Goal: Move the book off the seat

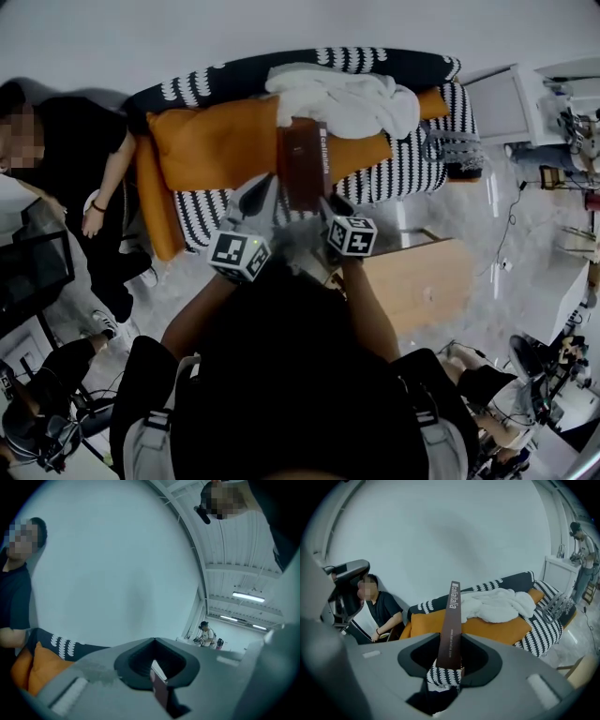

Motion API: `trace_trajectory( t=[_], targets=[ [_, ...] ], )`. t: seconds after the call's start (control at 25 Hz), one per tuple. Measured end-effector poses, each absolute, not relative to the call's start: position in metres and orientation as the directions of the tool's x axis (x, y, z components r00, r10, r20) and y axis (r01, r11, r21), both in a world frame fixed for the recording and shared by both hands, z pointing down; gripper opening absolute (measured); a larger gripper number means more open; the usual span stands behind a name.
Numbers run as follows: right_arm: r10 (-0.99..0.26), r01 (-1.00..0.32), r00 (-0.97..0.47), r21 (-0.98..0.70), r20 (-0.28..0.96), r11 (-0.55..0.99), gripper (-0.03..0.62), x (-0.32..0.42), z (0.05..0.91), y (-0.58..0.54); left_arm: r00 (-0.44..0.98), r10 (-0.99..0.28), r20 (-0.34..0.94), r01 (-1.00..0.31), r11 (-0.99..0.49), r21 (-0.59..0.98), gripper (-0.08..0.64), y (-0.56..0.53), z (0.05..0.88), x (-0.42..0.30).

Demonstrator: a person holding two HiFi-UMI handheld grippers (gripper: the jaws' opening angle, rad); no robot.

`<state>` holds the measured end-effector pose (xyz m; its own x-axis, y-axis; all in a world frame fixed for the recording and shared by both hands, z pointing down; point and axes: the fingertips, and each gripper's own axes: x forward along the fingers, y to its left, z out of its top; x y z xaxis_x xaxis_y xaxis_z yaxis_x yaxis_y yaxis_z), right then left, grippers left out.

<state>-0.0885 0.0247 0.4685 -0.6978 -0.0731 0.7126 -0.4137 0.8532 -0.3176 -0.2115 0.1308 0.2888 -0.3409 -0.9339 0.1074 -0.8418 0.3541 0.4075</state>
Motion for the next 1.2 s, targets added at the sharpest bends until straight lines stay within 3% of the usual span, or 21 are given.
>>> trace_trajectory(
  t=[1.2],
  targets=[
    [-0.080, -0.417, -0.681, -0.295, 0.728, 0.860, 0.147, -0.034, 0.464, 0.033, -0.332, -0.941, 0.067, -0.854, 0.330, 0.401, 0.006, 0.138, 0.274, -0.167]
  ],
)
